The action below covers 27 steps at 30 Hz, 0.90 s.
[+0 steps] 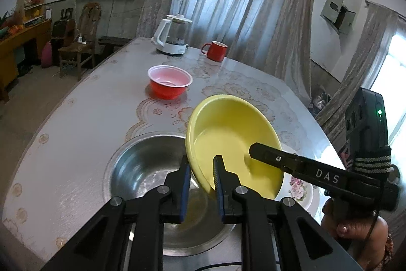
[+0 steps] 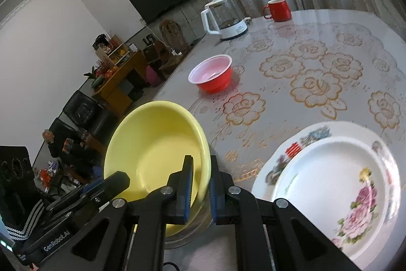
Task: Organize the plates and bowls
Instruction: 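Carry the yellow bowl with both grippers over the steel basin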
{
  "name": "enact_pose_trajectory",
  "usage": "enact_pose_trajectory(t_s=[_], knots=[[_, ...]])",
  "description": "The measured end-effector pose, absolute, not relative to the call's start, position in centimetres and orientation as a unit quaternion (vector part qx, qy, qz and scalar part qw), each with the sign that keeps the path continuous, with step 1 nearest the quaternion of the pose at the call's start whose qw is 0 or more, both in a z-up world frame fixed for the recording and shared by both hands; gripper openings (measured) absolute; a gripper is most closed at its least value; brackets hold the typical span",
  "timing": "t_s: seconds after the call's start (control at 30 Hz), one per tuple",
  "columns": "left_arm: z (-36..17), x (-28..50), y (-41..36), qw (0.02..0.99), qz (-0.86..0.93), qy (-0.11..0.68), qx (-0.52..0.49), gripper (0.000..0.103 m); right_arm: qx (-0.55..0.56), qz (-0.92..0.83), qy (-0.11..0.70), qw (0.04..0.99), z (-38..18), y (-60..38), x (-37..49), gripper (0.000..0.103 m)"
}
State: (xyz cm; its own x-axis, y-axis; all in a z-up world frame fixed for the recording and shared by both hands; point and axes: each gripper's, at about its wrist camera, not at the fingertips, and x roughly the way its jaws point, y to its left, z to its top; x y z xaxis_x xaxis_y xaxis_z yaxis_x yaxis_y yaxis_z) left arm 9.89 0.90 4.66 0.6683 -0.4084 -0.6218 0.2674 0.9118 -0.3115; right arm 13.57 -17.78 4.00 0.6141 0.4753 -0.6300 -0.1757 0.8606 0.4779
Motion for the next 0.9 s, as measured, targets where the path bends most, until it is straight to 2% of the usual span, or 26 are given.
enact_pose_trajectory(t_s=[0.9], knots=[[-1.5, 11.1, 3.9, 0.890, -0.132, 0.432, -0.069, 0.018, 0.128, 0.178, 0.478, 0.851, -0.8, -12.1, 15.5, 0.013]])
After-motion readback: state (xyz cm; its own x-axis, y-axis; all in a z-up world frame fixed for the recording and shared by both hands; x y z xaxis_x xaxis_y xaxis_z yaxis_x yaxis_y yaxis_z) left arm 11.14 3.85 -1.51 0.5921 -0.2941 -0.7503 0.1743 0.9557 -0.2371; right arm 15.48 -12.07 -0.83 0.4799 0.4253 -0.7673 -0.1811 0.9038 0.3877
